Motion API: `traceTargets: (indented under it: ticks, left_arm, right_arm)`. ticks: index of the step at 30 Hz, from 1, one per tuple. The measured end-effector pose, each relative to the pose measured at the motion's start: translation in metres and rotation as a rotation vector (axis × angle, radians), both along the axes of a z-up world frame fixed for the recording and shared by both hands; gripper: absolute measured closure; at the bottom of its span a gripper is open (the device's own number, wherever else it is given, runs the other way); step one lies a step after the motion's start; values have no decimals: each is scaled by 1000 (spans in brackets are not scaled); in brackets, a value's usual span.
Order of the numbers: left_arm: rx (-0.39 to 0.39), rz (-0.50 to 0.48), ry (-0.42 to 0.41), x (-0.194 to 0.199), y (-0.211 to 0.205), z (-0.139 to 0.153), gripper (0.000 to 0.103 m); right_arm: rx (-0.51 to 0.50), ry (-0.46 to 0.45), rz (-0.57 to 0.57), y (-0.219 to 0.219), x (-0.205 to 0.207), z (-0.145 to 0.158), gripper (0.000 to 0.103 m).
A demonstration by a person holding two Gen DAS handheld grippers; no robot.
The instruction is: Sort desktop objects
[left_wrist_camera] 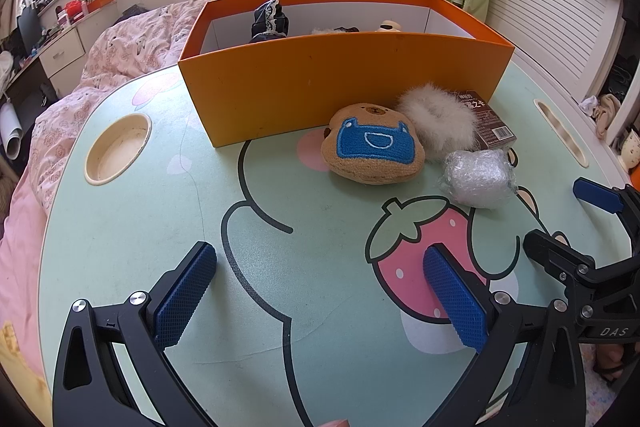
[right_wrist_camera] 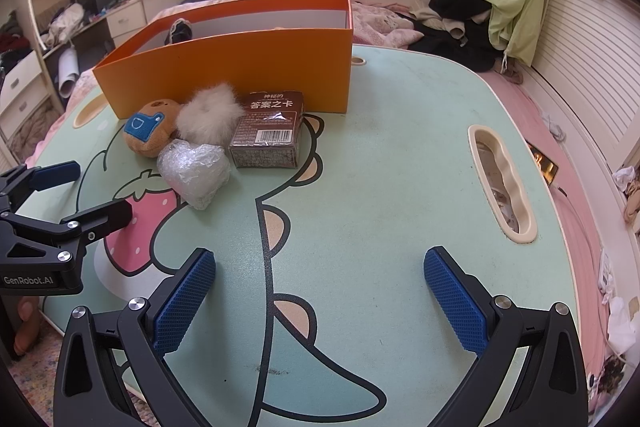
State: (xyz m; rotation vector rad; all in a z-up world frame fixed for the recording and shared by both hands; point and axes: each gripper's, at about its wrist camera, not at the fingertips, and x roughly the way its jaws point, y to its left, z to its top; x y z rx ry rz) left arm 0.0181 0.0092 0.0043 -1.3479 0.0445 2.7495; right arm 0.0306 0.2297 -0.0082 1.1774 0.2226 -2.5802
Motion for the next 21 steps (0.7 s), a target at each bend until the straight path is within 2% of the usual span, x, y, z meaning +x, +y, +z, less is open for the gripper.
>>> traceTargets:
  ticks: [17, 21]
  left_arm:
    - [0, 0, 0, 0, 0, 0, 0]
    - [1, 0, 0, 0, 0, 0, 0]
  right_arm:
    - [-2, 2, -11, 1, -1, 1, 0]
    - [-48, 4, -44, 9, -2, 6, 0]
